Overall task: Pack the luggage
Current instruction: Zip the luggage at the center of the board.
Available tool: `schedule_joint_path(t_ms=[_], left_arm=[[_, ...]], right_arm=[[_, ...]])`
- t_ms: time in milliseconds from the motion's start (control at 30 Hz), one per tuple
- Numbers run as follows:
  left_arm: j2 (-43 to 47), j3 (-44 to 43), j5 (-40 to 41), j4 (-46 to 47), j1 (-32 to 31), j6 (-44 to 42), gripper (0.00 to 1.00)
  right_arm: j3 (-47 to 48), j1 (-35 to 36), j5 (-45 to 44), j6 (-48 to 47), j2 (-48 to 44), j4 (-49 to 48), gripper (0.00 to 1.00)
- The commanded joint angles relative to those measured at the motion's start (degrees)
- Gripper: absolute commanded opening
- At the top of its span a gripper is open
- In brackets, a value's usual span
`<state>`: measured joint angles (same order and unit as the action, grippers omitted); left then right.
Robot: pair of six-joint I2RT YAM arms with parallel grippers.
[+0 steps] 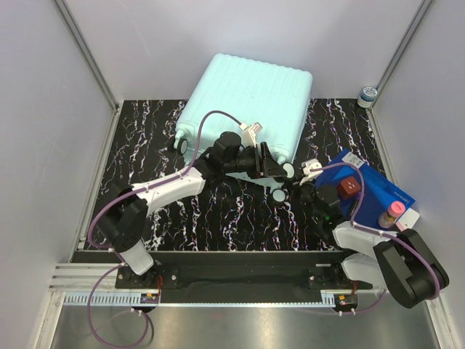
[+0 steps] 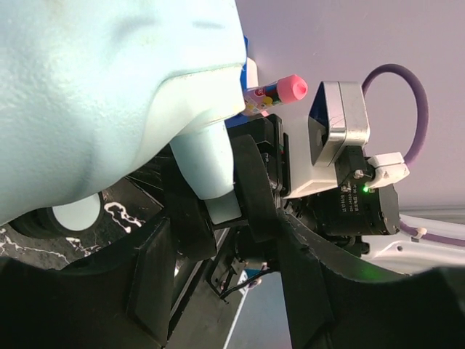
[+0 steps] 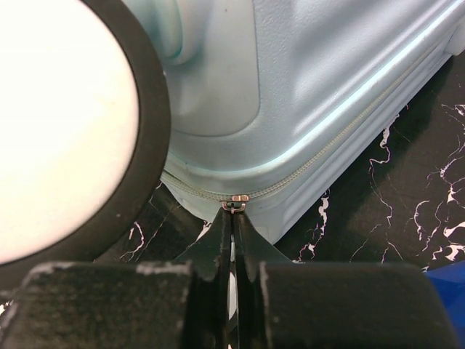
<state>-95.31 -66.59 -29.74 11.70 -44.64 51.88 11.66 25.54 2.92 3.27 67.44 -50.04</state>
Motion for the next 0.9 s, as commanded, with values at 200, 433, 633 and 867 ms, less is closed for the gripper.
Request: schedule_joint_path(t_ms=[200,433,633,867], left_arm=[[-0.1,-1.4,-4.3,21.2,0.9,10.6,0.00],[-0.8,-1.0,-1.1,24.9,1.0,12.8,0.00],[-0.8,0.2,1.1,26.1,1.0,13.9,0.00],[-1.5,0.4,2.4,26.2,1.1,14.8,0.00]], right_arm=[[2.8,2.9,-4.2,-1.6,3.8,-5.9,0.00],[-0.1,9.3,-9.7,-1.9,4.5,-14.7,0.00],[-1.5,11.8,-12.8,-2.7,4.5,-19.7,0.00],[-1.8,12.5,-13.4,-3.0,3.0,-20.3,0.00]])
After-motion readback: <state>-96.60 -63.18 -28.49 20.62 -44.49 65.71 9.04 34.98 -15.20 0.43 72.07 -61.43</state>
